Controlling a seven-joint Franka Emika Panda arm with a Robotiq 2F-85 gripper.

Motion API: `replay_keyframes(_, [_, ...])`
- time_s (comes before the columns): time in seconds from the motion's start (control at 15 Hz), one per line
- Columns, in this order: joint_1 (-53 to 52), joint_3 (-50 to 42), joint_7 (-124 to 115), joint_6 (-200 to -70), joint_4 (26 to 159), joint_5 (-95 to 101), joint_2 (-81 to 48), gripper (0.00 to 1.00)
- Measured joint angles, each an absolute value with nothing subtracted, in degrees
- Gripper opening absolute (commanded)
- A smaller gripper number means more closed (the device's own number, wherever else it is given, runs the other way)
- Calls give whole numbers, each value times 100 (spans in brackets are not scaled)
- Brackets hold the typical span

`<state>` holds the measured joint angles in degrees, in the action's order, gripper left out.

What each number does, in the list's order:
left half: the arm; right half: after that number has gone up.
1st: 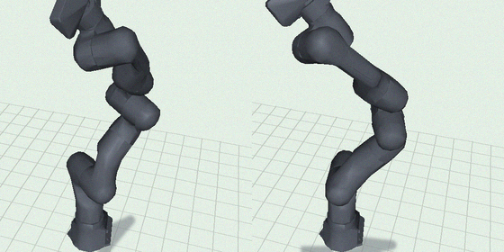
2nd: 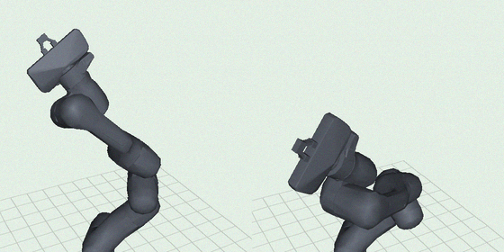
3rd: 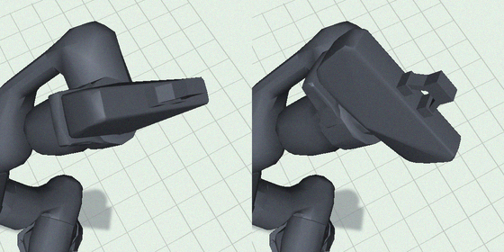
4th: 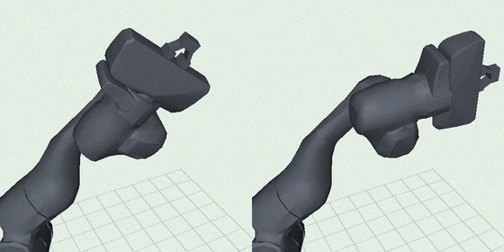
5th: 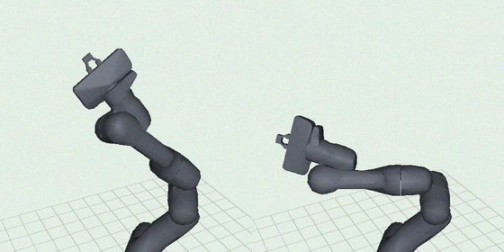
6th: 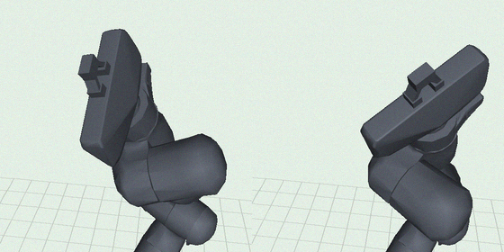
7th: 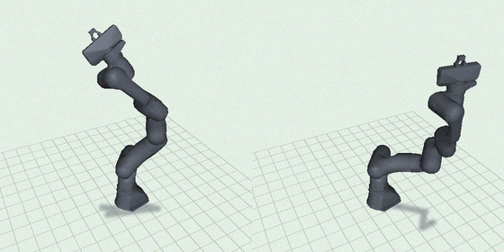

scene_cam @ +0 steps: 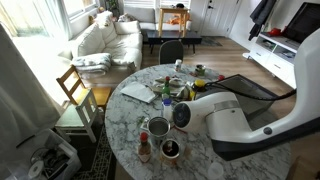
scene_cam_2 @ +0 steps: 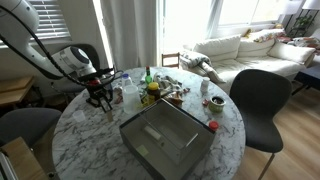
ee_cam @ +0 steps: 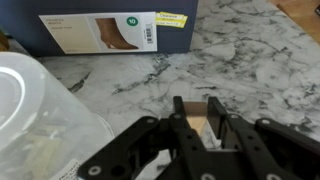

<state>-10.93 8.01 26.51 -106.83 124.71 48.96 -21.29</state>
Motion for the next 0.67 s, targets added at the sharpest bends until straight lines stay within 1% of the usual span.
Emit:
replay_keyframes(0.53, [-1104,849,2597,-10483,12237,4933,-2448,7])
replay_keyframes(0.6, [-1103,849,2597,-10468,12227,4933,-2456,54])
replay_keyframes(0.67, [-1102,849,2597,-10459,12222,4933,-2461,55])
